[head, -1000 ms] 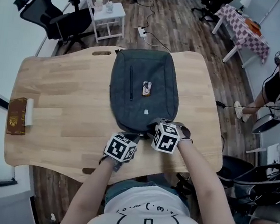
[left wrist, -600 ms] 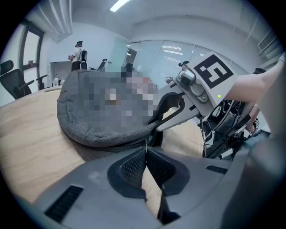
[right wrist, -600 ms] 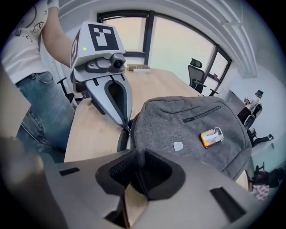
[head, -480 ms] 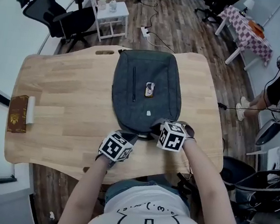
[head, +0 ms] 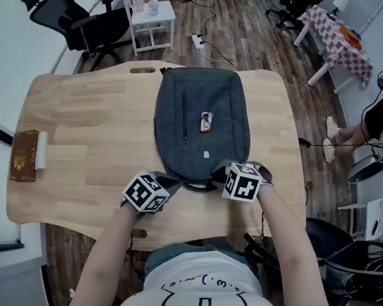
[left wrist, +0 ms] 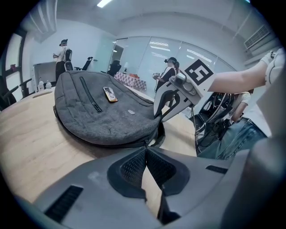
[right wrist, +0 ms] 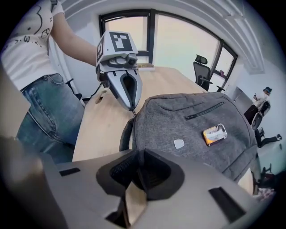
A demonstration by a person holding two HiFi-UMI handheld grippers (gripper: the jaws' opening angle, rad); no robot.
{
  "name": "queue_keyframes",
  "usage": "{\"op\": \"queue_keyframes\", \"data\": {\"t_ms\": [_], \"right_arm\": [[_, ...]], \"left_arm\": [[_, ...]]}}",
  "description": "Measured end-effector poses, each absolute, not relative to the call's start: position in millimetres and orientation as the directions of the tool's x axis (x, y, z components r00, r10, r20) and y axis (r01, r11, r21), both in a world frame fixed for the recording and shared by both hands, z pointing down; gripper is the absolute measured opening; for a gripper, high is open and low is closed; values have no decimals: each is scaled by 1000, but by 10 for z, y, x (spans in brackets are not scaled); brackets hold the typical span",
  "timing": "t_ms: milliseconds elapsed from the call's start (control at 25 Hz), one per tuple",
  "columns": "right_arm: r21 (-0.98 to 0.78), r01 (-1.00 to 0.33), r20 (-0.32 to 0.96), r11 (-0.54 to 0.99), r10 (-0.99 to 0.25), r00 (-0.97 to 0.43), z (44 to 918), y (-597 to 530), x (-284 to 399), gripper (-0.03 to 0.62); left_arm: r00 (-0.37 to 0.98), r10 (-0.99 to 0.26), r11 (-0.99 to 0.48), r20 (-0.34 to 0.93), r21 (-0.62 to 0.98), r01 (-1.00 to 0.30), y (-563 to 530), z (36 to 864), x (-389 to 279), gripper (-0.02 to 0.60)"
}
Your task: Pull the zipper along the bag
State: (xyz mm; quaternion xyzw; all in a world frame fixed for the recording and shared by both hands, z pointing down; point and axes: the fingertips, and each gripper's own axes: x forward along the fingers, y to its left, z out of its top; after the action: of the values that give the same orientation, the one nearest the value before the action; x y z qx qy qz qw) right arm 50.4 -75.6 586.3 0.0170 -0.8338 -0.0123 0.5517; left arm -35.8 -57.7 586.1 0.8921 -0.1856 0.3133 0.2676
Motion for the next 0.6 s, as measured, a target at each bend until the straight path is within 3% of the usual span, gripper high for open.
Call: {"op": "queue_keyframes", "data": {"t_ms": [400, 600], "right_arm": [[44, -10, 921, 999, -45, -386, 5861, -737, 551, 89], [54, -17, 922, 998, -56, -382, 5875, -730, 557, 87]], "left_arm": [[679, -179, -813, 712, 281, -509, -748, 5949, -765, 17], [557, -314, -751, 769, 158, -642, -1087, 6080, -1135, 18]]}}
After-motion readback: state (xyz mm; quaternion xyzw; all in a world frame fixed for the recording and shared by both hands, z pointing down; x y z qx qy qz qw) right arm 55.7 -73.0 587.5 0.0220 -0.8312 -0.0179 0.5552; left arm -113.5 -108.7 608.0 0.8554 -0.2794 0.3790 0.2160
